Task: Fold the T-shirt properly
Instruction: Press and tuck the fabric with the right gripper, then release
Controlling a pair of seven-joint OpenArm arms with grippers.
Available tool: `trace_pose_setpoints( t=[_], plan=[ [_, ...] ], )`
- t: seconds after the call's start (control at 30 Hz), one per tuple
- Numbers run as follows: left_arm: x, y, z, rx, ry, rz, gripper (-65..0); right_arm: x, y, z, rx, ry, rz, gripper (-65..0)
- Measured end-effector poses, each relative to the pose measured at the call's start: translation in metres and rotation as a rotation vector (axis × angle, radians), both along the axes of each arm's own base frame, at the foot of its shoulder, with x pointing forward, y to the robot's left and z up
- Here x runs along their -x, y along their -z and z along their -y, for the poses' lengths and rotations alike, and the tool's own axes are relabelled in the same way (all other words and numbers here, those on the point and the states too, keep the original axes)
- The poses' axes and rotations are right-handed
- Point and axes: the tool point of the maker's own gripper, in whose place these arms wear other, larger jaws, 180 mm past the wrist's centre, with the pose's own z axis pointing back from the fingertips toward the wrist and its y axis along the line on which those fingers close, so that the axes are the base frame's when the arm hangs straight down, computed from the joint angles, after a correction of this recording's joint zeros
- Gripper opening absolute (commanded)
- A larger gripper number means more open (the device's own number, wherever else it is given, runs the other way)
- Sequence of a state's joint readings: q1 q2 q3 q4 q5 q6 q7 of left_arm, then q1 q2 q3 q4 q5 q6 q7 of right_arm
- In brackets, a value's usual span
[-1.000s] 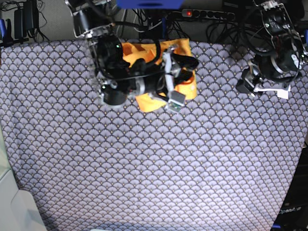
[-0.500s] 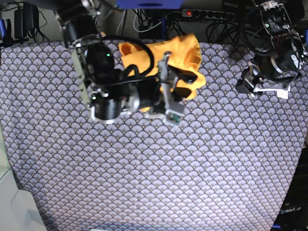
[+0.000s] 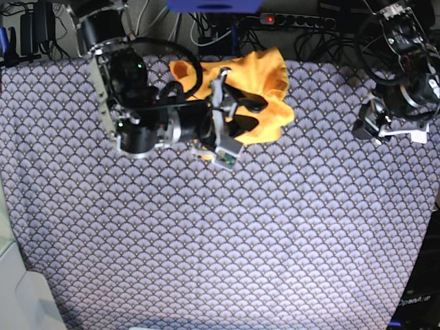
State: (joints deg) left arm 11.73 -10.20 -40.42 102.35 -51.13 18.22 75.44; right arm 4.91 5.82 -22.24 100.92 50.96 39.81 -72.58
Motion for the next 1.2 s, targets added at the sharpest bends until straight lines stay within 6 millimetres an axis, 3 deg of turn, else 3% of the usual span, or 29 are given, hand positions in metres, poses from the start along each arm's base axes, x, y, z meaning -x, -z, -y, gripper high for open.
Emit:
trace_pose_setpoints(
  t=[0.1, 0.27, 0.53, 0.7, 1.07, 1.2],
  plan=[
    [0.002, -0.001, 0.005, 0.025, 0.023, -0.018, -36.7, 0.003, 0.005, -0.010, -0.031, -0.013, -0.029, -38.0],
    [0.002, -0.004, 0.000, 0.033, -0.003, -0.004, -36.7, 0.002, 0.037, -0.008, 0.011, -0.008, -0.111, -38.0],
    [0.004, -0.005, -0.005, 0.029, -0.010, -0.008, -36.8, -0.014, 0.045, -0.020, -0.025, 0.004, -0.137, -37.9],
    [0.004, -0.005, -0.005, 0.028, -0.010, -0.008, -36.8, -0.011, 0.059, -0.034, -0.033, -0.026, -0.176, -38.0],
    [0.004, -0.005, -0.005, 0.027, -0.010, -0.009, -36.8, -0.045, 0.090, -0.030, -0.020, 0.062, -0.245, -38.0],
    [0.003, -0.006, -0.005, 0.029, -0.010, -0.005, -36.8, -0.043, 0.094, -0.034, -0.018, 0.053, -0.242, -38.0]
  ],
)
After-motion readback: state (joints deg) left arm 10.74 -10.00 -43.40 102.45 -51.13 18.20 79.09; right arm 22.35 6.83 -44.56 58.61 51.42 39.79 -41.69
